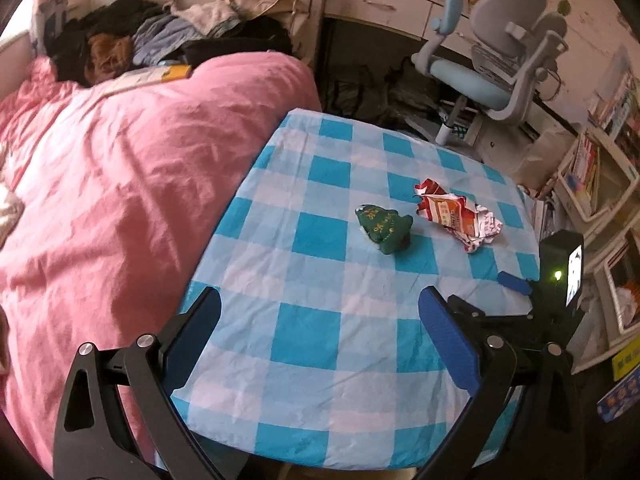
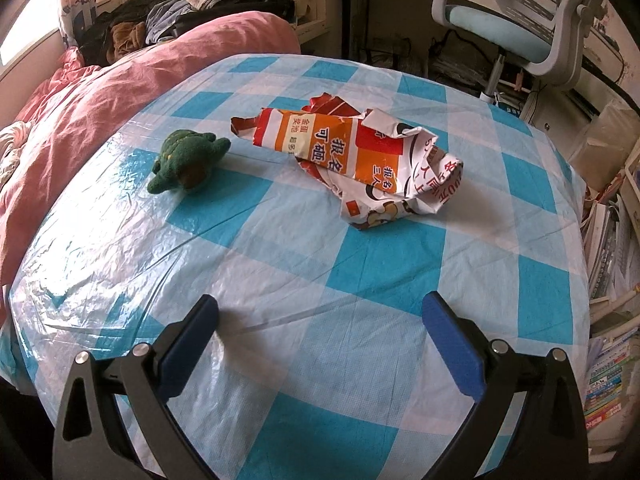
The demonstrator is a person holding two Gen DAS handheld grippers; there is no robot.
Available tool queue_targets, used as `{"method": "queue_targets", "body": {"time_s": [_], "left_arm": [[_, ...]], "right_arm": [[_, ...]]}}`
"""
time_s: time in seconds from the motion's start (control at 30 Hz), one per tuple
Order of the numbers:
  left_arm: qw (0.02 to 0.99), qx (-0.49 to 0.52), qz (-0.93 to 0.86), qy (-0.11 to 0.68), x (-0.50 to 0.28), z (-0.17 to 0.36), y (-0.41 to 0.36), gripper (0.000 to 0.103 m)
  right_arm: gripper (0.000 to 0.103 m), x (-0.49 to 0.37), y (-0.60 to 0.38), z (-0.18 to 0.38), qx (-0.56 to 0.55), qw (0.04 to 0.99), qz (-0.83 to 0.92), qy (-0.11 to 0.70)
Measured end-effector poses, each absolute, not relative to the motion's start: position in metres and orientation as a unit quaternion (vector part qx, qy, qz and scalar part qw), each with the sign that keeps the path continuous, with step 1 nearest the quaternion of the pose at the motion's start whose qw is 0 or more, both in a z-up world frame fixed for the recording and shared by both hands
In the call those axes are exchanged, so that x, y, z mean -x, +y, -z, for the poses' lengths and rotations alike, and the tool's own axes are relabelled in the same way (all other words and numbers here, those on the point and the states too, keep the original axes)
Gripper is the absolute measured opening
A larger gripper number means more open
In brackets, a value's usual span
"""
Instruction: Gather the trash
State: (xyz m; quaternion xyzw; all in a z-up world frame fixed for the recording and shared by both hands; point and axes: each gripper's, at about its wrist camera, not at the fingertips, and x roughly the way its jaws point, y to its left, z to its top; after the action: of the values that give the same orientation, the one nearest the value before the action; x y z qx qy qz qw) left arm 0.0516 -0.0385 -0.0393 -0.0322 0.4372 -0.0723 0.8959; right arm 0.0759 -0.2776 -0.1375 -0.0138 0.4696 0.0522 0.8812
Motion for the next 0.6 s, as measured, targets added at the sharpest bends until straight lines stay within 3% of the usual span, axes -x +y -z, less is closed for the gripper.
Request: {"method": "queue_targets", "body": {"time_s": [0.6], "left_arm": [[0.894, 0.100, 0.097, 0.426, -0.033, 0.029, -0.014, 0.095]], "right_arm": [[0.097, -0.076, -0.277, 0.138, 0.013, 0.881, -0.052, 0.470]]}}
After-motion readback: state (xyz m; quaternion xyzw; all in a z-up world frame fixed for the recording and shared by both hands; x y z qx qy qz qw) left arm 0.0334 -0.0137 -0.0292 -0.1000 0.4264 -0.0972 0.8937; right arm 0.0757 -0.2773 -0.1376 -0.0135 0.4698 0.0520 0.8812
